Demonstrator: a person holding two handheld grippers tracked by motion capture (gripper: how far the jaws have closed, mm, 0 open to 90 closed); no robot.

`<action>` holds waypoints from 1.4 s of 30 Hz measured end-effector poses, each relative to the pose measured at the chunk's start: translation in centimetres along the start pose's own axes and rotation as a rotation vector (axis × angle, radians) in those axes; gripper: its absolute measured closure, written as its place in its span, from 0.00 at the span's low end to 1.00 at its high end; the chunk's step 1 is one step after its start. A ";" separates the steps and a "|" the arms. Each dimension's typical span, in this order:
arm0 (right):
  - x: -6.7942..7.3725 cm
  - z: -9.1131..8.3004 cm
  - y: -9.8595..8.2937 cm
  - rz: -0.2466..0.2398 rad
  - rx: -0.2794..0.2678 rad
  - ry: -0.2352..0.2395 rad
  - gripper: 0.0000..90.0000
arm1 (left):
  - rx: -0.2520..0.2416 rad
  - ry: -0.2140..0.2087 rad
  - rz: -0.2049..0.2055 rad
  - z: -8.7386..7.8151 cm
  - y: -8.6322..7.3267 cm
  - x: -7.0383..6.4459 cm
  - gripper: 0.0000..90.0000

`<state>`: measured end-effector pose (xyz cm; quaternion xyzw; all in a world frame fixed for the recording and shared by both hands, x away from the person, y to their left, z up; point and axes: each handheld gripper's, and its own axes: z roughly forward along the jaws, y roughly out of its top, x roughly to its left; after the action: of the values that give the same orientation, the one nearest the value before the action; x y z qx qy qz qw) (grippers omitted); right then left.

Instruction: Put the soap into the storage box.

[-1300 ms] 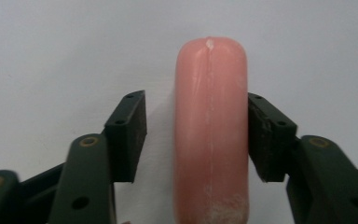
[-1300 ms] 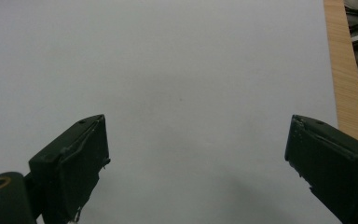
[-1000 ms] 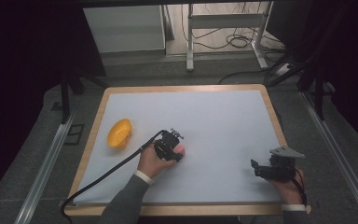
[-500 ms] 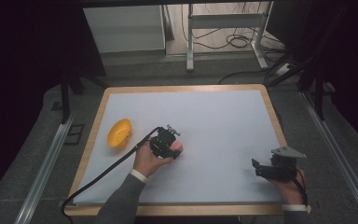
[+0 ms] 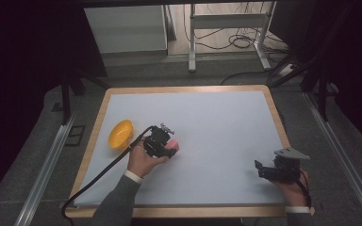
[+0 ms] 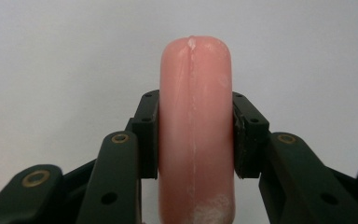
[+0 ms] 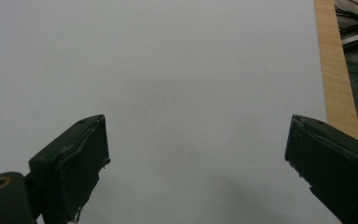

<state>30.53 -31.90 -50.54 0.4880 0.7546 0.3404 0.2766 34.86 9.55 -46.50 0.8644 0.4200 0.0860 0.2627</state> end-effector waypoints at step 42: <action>-0.2 -0.2 0.0 0.003 -0.006 -0.007 0.06 | -0.081 0.036 -0.015 -4.4 0.3 2.6 0.67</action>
<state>30.46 -32.08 -50.39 0.4896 0.7519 0.3414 0.2799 35.06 13.12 -42.79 0.8482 0.4273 0.1167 0.2905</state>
